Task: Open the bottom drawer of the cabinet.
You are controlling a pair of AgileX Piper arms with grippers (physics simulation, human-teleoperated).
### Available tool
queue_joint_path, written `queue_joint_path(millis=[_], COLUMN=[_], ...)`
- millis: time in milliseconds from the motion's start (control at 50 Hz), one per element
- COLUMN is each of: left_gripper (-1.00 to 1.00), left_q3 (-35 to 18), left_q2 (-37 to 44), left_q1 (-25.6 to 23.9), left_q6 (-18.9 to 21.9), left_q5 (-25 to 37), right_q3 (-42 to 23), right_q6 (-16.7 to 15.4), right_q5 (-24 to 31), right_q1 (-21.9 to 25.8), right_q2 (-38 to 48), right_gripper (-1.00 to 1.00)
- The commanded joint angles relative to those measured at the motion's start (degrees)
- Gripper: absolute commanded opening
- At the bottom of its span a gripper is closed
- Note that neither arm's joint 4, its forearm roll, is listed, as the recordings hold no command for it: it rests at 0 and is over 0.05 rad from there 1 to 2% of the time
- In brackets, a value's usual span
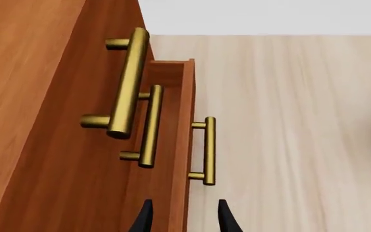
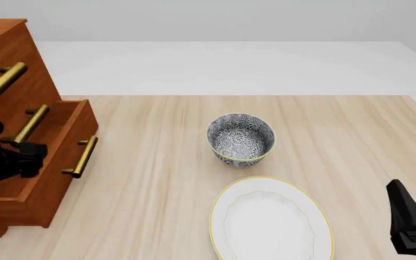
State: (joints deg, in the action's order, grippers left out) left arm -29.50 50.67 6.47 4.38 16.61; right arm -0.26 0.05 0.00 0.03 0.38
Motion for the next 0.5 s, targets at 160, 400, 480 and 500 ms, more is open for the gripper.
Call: queue_joint_path(millis=[160, 400, 480, 500], left_gripper=[1.00, 1.00, 1.00, 1.00], left_q3=[2.84, 3.62, 4.04, 4.09], left_q2=[3.47, 4.97, 5.47, 5.88], left_q1=[1.15, 1.74, 2.35, 2.49], left_q6=[-0.42, -0.10, 0.55, 0.59], left_q5=[-4.49, -5.87, -6.43, -6.67], right_q3=[0.00, 0.00, 0.00, 0.00], right_q6=[0.02, 0.01, 0.00, 0.00], right_q5=[0.00, 0.00, 0.00, 0.01], right_q1=[-0.01, -0.01, 0.01, -0.01], right_q2=[0.00, -0.01, -0.01, 0.02], right_gripper=[1.00, 1.00, 1.00, 1.00])
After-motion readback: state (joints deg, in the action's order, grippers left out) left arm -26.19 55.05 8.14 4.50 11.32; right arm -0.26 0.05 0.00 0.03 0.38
